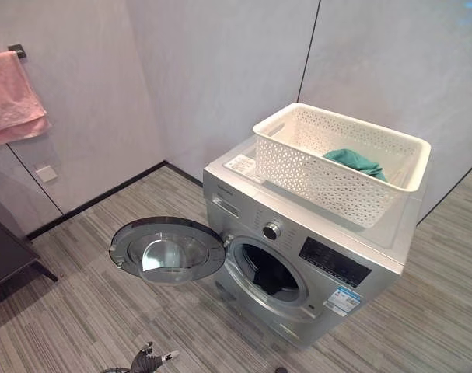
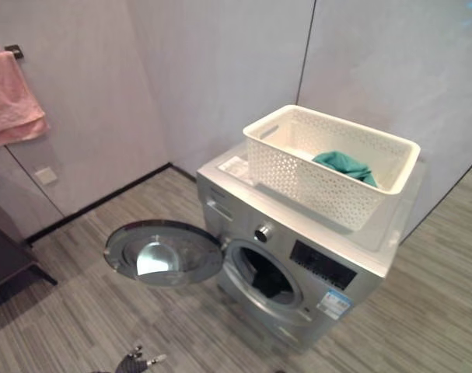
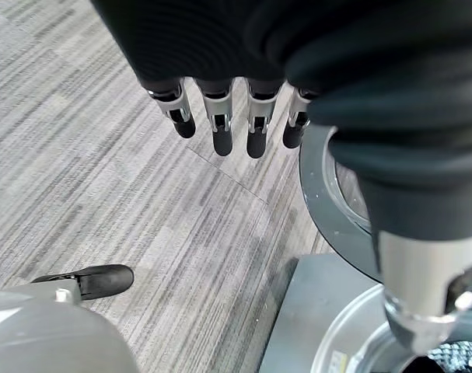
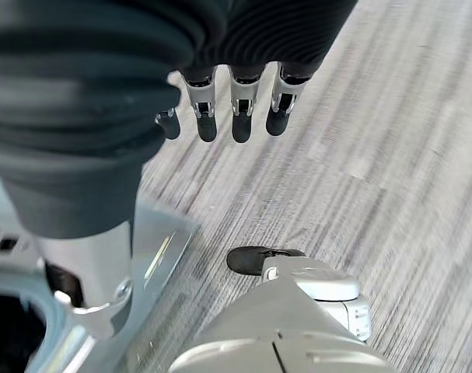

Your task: Grab the laundry basket,head to the washer,open it,put in the laundry and shut it.

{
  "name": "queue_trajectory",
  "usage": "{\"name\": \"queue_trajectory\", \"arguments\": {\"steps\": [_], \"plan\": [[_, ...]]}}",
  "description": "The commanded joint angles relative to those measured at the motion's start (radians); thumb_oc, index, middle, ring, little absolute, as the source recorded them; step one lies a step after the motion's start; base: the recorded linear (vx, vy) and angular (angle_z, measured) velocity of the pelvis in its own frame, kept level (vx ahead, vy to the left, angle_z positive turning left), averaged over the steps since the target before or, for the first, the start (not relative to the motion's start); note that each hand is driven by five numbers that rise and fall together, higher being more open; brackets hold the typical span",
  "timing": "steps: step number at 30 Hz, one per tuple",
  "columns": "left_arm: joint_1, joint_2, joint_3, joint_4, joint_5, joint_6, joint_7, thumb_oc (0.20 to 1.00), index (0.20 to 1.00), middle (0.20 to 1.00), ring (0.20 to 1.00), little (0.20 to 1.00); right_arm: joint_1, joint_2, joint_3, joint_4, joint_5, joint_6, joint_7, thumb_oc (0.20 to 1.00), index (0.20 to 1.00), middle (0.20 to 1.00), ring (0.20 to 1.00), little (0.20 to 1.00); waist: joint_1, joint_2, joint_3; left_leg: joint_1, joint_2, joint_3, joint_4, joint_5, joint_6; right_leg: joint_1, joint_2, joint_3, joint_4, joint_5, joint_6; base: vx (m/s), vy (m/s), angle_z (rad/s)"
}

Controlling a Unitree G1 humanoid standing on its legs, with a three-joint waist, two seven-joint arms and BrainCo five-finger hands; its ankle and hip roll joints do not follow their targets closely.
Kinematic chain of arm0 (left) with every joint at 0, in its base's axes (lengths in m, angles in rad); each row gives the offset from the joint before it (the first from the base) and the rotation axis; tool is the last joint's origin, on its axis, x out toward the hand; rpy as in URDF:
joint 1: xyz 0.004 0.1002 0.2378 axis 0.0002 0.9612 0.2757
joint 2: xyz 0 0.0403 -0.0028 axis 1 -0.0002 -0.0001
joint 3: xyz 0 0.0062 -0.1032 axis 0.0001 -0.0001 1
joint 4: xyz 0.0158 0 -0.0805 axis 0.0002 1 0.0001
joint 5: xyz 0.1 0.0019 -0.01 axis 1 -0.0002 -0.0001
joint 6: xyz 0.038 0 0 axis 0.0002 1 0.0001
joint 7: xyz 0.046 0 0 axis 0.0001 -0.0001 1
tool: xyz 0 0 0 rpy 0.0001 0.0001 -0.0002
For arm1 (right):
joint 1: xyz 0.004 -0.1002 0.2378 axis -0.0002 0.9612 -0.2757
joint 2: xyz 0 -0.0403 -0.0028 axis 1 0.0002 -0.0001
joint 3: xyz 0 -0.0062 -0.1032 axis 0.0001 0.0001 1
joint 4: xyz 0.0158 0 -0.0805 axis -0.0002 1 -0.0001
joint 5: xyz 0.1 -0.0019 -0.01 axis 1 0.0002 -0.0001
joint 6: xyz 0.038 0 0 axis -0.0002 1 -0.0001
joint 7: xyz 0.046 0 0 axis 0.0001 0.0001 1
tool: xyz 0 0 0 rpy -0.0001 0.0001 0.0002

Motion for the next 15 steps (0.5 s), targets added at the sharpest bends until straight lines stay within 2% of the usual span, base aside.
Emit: {"name": "queue_trajectory", "arguments": {"steps": [1,15], "plan": [[-0.071,0.0,0.033,0.042,0.008,-0.027,0.011,1.0,1.0,1.0,1.0,1.0,-0.041,-0.003,0.019,0.032,-0.043,0.013,0.0,1.0,1.0,1.0,1.0,1.0,0.027,-0.026,0.045,-0.016,-0.025,-0.009,0.023,-0.057,0.023,0.061,-0.037,-0.011,0.06,-0.13,0.036,0.03,-0.049,0.04],[-0.065,-0.018,0.051,0.099,-0.019,-0.03,-0.004,1.0,1.0,1.0,1.0,1.0,-0.057,-0.001,0.046,0.051,-0.07,0.028,-0.005,1.0,1.0,1.0,1.0,1.0,0.035,-0.019,0.025,-0.018,-0.011,-0.032,0.025,-0.04,0.01,0.086,-0.02,-0.024,0.042,-0.139,0.014,0.01,-0.021,0.05]]}}
